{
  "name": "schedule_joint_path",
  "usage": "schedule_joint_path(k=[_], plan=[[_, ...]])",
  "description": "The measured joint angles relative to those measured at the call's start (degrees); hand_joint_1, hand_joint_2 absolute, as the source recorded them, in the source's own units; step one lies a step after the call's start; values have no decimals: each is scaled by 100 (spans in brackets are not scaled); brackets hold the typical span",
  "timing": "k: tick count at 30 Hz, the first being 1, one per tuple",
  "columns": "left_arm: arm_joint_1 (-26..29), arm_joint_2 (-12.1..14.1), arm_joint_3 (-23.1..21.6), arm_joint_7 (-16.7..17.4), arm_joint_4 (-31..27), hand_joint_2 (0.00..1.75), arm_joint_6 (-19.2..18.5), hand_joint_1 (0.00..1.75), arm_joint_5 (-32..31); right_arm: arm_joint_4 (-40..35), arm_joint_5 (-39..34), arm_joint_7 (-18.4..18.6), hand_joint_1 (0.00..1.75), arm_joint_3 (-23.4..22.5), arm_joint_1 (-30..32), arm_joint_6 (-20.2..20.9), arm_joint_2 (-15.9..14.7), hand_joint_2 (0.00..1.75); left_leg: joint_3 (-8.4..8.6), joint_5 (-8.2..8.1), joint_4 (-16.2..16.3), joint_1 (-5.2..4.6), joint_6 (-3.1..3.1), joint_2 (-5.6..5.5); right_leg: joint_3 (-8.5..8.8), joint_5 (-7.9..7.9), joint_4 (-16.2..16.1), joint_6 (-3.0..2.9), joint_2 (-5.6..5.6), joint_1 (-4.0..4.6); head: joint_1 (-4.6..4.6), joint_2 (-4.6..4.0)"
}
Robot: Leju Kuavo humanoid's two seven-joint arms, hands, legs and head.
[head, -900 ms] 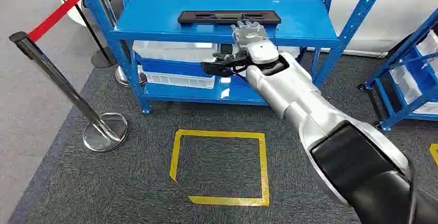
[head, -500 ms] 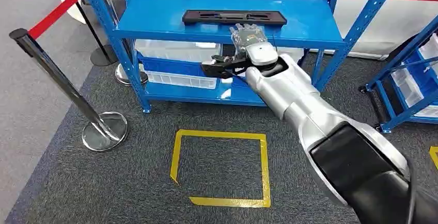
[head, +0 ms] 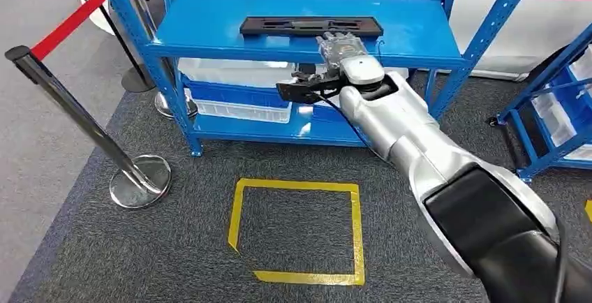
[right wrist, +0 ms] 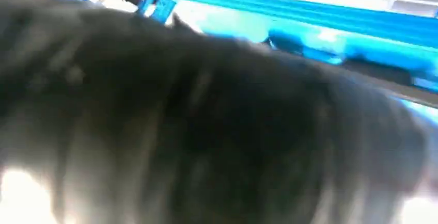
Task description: Take the parts from the cabinet and place them on the table.
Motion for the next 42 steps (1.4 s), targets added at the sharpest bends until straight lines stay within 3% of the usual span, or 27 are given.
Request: schedule_joint_path(k=[1, 2, 4, 5, 6, 7, 9, 11, 14, 16, 19, 20, 21, 22, 23, 25, 26, 28, 30, 31, 32, 35, 36, 37, 39, 40, 42], plan=[[11, 4, 4, -11, 0, 0, -2, 0, 2, 0, 4, 13, 0, -30, -36, 13, 4, 0, -69, -96, 217, -6, -6, 6, 47, -27, -20, -52, 2, 8, 0, -2], [13, 4, 4, -28, 0, 0, -2, 0, 0, 2, 4, 11, 0, -41, -69, 39, 24, 0, -264, -268, 600, -5, -7, 6, 68, -50, -19, -88, 5, 11, 0, 0], [11, 9, 7, -83, 0, 0, -24, 0, -8, 6, 17, 11, 0, -50, -63, 89, 44, 0, -782, -559, 1498, -5, -24, 6, 131, -109, -14, -130, 9, 40, 2, 0], [10, 11, 7, -92, 0, 0, -28, 0, -11, 9, 26, 11, 0, -52, -52, 98, 44, 0, -981, -550, 1753, -5, -22, 6, 171, -146, -8, -135, 10, 57, -2, 0], [11, 11, 7, -96, 0, 0, -37, 0, -11, 9, 31, 13, 0, -55, -51, 103, 44, 0, -1018, -393, 1695, -5, -16, 7, 220, -189, -4, -132, 12, 68, 0, 0], [14, 11, 9, -107, 0, 0, -56, 0, -9, 9, 39, 13, 0, -63, -57, 103, 44, 0, -928, -105, 1381, -6, -1, 8, 286, -242, 1, -128, 12, 77, 0, -2], [37, 13, 20, -184, 0, 0, -144, 0, 48, 9, 72, 11, 0, -79, -78, 105, 44, 0, -527, 536, 392, -11, 56, 12, 442, -370, 6, -105, 11, 85, 0, -2], [40, 20, 44, -238, 0, 0, -175, 0, 63, 18, 105, 2, 0, -87, -121, 122, 24, 0, -306, 378, 51, -71, 109, 13, 472, -453, 21, -34, 13, 115, 0, -2], [12, 22, 44, -282, 0, 0, -184, 0, 63, 9, 107, -2, 0, -98, -123, 135, 11, 0, -242, 281, -27, -69, 195, 13, 513, -420, 17, 53, 7, 111, 4, 0], [36, 22, 46, -293, 0, 0, -181, 0, 63, 2, 107, 0, 0, -122, -147, 135, -7, 0, -60, 250, -107, -26, 236, 15, 364, -421, 336, 115, 15, 85, 7, 0], [22, 22, 48, -310, 0, 0, -142, 0, 52, 9, 109, 9, 0, -155, -163, 142, -68, 0, 66, 142, -129, -24, 289, 15, -414, -782, 1454, 213, 10, 28, 4, -2], [18, 22, 48, -328, 0, 0, -136, 0, 48, 18, 116, 11, 0, -162, -141, 144, -85, 0, 126, 94, -128, -22, 290, -1, -610, -884, 1643, 226, 10, 5, 4, 0], [18, 22, 48, -354, 0, 0, -116, 0, 35, 28, 127, 20, 0, -166, -127, 144, -118, 0, 205, 36, -128, -18, 285, -18, -727, -875, 1630, 238, 9, -16, 4, 0], [22, 22, 48, -385, 0, 0, -103, 0, 0, 33, 129, 20, 0, -168, -126, 144, -133, 0, 278, -21, -128, -16, 275, -34, -736, -732, 1440, 239, 8, -26, 4, 0], [31, 22, 48, -402, 0, 0, -88, 0, -35, 33, 138, 26, 0, -177, -132, 144, -168, 0, 372, -90, -127, -12, 252, -42, -669, -438, 1056, 233, 7, -27, 4, 0], [71, 20, 48, -402, 0, 0, -48, 0, -61, 39, 170, 26, 0, -183, -128, 146, -230, 0, 473, -232, -137, -8, 198, -48, -490, 528, 107, 174, 5, -21, 7, -2], [56, 20, 46, -402, 0, 0, -39, 0, -72, 52, 188, 28, 0, -186, -134, 148, -264, 0, 541, -275, -87, -25, 155, -62, -519, 407, 42, 149, 14, 38, 2, 0], [22, 22, 46, -402, 0, 0, -20, 0, -96, 52, 203, 37, 0, -188, -132, 162, -269, 0, 542, -330, -96, -28, 75, -69, -492, 402, 55, 70, 26, 67, 26, 0], [12, 26, 44, -402, 0, 0, -11, 0, -116, 35, 212, 48, 0, -208, -160, 159, -297, 0, 554, -321, -65, -25, 48, -63, -369, 372, 6, 2, 27, 30, 24, 0], [18, 37, 44, -402, 0, 0, -2, 0, -118, 26, 212, 52, 0, -216, -172, 157, -302, 0, 496, -344, 141, -8, 41, -35, -291, 347, -50, -36, 32, 20, 24, 0], [17, 37, 44, -400, 0, 0, -2, 0, -118, 24, 212, 50, 0, -216, -199, 157, -295, 0, 304, -428, 492, -11, 23, -17, -241, 323, -72, -73, 32, 18, 9, 0], [0, 39, 44, -398, 0, 0, 0, 0, -129, 26, 212, 37, 0, -216, -190, 159, -295, 0, -463, -917, 1554, -10, -35, -15, -187, 247, -63, -130, 44, 49, 15, 0], [-1, 39, 42, -396, 0, 0, 11, 0, -142, 26, 227, -2, 0, -216, -183, 159, -293, 0, -606, -885, 1626, -10, -41, -14, -175, 220, -47, -134, 46, 61, 11, 0], [-1, 39, 41, -393, 0, 0, 24, 0, -162, 26, 240, -48, 0, -216, -176, 164, -278, 0, -613, -687, 1456, -10, -34, -11, -149, 187, -31, -134, 51, 73, 13, 0], [18, 42, 39, -393, 0, 0, 37, 0, -223, 24, 295, -155, 0, -214, -158, 166, -188, 0, -360, -34, 637, -14, 16, -6, -77, 127, -10, -133, 73, 95, 13, 0], [27, 44, 37, -393, 0, 0, 42, 0, -256, 22, 323, -175, 0, -214, -136, 155, -125, 0, -207, 295, 158, -32, 73, 3, -55, 102, -7, -126, 87, 96, 13, 0], [-1, 68, 33, -393, 0, 0, 48, 0, -260, 22, 339, -184, 0, -214, -102, 146, -55, 0, -158, 121, -48, -88, 131, 8, -96, 99, 9, -76, 95, 108, 2, 0]])
